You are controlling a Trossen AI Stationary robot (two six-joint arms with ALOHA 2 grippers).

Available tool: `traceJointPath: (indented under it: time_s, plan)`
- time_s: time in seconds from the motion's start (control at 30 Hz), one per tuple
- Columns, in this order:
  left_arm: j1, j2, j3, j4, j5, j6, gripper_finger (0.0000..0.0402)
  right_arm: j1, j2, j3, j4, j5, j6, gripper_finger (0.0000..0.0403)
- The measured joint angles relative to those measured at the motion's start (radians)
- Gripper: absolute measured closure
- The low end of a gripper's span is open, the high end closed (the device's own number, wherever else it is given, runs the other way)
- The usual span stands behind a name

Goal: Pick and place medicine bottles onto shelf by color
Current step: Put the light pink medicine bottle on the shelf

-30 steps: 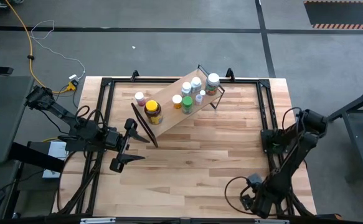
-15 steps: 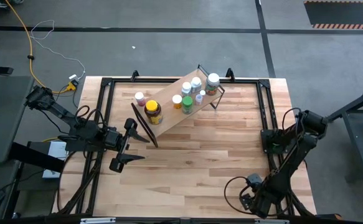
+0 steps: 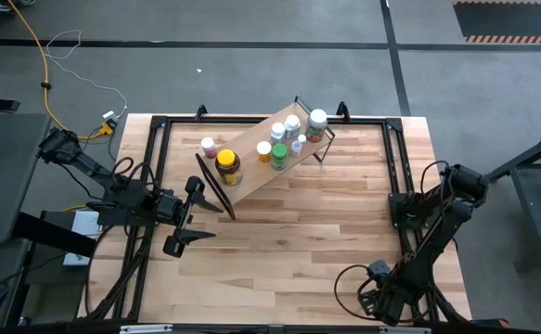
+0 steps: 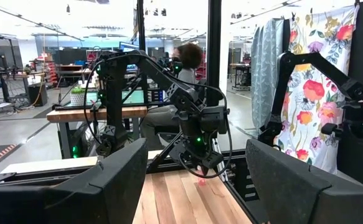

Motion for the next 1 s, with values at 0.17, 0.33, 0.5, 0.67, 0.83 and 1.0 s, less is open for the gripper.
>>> traceJointPath:
  time_s: [0.17,0.33,0.5,0.67,0.83,1.0]
  plan:
    - [0.0,0.0,0.0,0.0,0.0,0.0,0.0143,0.0,0.0,0.0,0.0,-0.002,0.0,0.0267]
    - [0.0,0.0,0.0,0.0,0.0,0.0,0.0143,0.0,0.0,0.0,0.0,-0.004,-0.005,0.0289]
    - [0.0,0.0,0.0,0.0,0.0,0.0,0.0143,-0.01,-0.004,0.0,0.004,-0.005,-0.069,0.0292]
    - [0.0,0.0,0.0,0.0,0.0,0.0,0.0143,-0.049,-0.048,0.0,0.007,0.057,-0.188,0.0292]
    - [0.0,0.0,0.0,0.002,0.0,0.0,0.0143,-0.119,-0.122,0.0,0.025,0.237,-0.378,0.0292]
    - [0.0,0.0,0.0,0.002,0.0,0.0,0.0143,-0.229,-0.164,0.001,0.112,0.364,-0.687,0.0292]
